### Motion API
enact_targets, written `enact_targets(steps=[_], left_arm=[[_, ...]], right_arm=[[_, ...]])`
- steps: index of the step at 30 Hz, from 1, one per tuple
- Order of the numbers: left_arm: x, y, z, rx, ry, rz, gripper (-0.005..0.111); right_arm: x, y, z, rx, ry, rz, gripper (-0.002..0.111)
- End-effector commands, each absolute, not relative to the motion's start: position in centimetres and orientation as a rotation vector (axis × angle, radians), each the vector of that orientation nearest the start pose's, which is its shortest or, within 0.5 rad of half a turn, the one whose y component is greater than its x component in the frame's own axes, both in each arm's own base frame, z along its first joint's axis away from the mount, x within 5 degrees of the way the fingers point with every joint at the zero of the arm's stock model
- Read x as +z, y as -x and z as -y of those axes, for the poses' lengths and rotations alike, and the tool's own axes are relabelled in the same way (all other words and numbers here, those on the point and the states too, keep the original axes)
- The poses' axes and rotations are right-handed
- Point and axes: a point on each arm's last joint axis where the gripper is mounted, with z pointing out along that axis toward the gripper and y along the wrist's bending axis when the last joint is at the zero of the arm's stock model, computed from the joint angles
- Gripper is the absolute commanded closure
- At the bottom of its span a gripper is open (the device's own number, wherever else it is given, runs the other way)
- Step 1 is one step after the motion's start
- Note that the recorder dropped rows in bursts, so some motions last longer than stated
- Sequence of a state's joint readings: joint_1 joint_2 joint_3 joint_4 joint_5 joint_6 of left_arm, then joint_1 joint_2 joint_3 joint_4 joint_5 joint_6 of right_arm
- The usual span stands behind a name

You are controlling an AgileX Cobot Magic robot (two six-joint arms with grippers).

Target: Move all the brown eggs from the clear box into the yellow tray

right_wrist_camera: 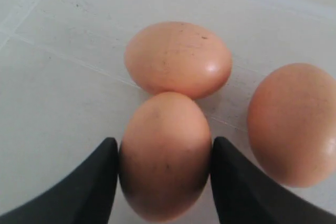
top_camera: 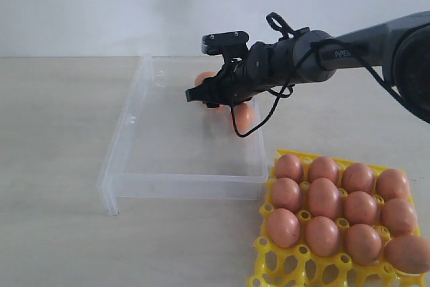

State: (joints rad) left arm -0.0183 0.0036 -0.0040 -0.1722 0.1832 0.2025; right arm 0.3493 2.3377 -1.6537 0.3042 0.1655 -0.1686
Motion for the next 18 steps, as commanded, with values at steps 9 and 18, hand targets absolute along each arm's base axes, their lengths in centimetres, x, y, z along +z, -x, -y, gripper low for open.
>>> enact_targets(steps=[9, 18], left_arm=[[19.7, -5.6, 0.4, -0.017, -0.072, -1.66, 0.103], [19.7, -5.6, 0.4, -0.017, -0.072, -1.66, 0.103]], right_arm=[[10.4, -47.9, -17.7, 0.288, 0.262, -2.314, 0.094], [12.0, -47.4, -18.1, 0.306, 0.286, -2.333, 0.108]])
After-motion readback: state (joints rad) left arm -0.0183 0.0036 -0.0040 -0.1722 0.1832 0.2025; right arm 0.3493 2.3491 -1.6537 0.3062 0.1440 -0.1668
